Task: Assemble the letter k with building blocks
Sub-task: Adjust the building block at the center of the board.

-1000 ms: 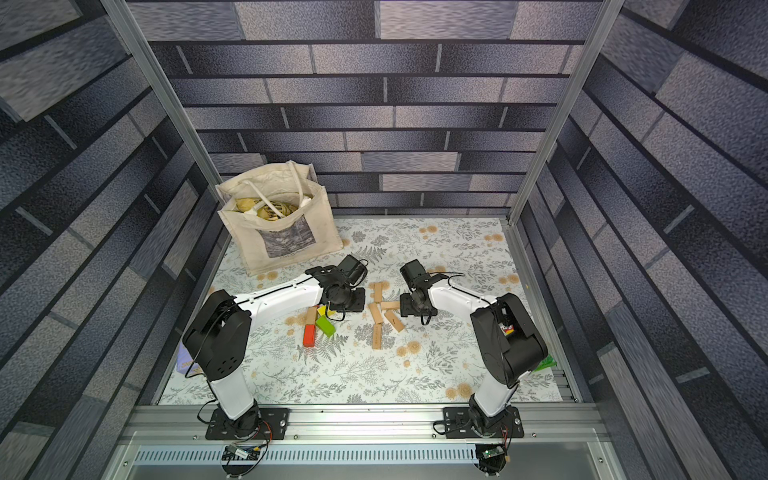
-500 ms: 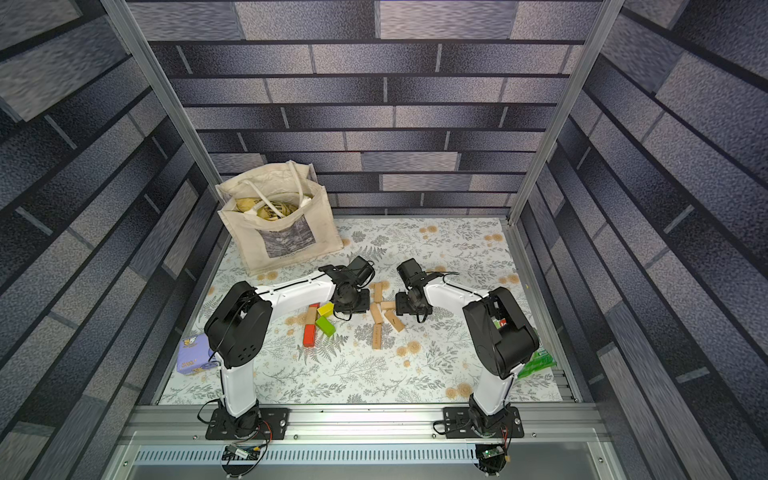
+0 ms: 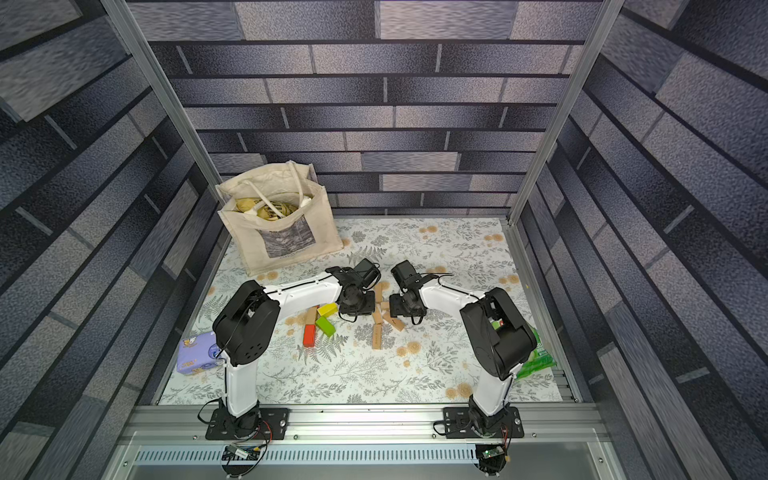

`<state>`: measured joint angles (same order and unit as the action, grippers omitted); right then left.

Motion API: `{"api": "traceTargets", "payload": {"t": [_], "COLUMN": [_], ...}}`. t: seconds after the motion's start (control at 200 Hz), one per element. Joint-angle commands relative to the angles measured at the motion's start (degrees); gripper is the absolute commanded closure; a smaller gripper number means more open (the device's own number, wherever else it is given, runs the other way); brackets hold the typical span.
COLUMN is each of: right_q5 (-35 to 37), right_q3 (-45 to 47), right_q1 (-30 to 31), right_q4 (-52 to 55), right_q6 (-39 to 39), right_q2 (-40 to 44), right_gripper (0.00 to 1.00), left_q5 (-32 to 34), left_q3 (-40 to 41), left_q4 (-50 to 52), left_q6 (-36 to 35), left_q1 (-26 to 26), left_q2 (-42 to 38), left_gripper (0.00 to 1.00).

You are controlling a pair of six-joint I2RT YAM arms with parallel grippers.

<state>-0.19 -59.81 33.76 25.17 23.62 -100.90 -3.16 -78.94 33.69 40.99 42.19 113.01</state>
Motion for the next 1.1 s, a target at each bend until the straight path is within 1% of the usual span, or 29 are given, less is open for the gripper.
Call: {"api": "traceTargets", "payload": {"t": [0.0,0.185,0.381,0.666,1.092], "right_q5": [-1.44,-1.42,-1.54,-1.76,-1.75], "right_q3": [-0.75,-0.75,-0.74,-0.75,-0.75], "right_q1": [0.61,0.7,0.71,0.76,0.87], "right_q4": [0.57,0.73,0.59,0.5,0.58], "right_q6": [0.89,0.72,0.86,0.88,0.72], "right_q2": [-1.57,-1.67,-1.85,-1.84,-2.1], "right_gripper": [0.33,0.33,0.33,0.34,0.34], "left_q5": [-0.51,-0.54,1.6,-0.7,0.17], "left_q3": [-1.66,-2.05,-1.77,-2.55,-3.33], "left_q4": [0.05,0.12,1.44,-0.34,0.9], "left_q6": [0.62,0.34,0.41,0.05,-0.86], "left_q1": [0.17,0.29,0.33,0.4,0.45], "left_q2": [0.89,1.16,0.35,2.2,1.95], "left_gripper": [0.68,0.67,0.66,0.67,0.64]}}
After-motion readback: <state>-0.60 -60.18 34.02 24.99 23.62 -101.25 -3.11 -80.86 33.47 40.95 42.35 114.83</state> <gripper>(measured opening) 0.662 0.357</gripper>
